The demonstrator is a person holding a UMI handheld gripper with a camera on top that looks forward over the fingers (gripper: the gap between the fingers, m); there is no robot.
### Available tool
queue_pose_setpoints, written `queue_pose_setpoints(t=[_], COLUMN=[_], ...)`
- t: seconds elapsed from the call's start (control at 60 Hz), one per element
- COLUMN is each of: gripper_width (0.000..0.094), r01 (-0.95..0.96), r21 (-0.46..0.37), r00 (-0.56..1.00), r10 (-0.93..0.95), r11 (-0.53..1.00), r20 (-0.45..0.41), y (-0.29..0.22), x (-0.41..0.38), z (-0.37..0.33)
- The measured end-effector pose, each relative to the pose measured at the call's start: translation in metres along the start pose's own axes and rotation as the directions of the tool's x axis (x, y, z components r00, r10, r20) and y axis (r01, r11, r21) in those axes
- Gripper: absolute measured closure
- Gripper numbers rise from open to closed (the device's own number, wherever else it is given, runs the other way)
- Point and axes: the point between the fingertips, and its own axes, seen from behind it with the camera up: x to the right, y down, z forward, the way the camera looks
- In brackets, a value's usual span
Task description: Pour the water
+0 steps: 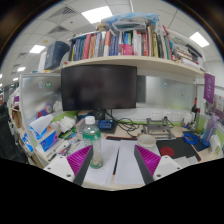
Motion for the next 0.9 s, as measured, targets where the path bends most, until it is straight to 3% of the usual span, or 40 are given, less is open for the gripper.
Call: queue_pose_setpoints(t=[0.15,0.367,0.45,0.567,0.9], gripper_width=[0.0078,0.0110,0.0199,0.0392,0.0571], r01=[0.004,0.007,0.016,0.003,0.040], r21=[0.003,0.025,0.054,0.073,0.063], r00=[1.000,0.997,0.992,0.990,0.984], r10=[-0.004,-0.005,-0.009,0.007,-0.028], r11=[1.000,1.000,0.998,0.997,0.997], r20=[-0.001,-0.082,-0.123,-0.143,-0.176], y=[0.020,0.032,0.029,0.027,0.021], x=[-0.050,-0.063,-0.059,-0.059,-0.063], z=[0.065,0.131,0.146,0.159,0.166])
